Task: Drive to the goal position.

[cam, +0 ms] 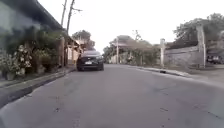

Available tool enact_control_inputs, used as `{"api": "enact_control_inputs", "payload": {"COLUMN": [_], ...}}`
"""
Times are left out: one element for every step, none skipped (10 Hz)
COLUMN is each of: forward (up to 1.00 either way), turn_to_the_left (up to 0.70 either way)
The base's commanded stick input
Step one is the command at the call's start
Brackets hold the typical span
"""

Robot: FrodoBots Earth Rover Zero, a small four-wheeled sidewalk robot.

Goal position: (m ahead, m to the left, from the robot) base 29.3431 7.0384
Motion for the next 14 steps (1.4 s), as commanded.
{"api": "enact_control_inputs", "payload": {"forward": [1.0,1.0,1.0,1.0,1.0,1.0,1.0,1.0,1.0,1.0,1.0,1.0,1.0,1.0], "turn_to_the_left": [0.0,0.0,0.0,0.0,0.0,0.0,0.0,-0.09,-0.25,-0.4,-0.4,-0.4,-0.22,0.0]}}
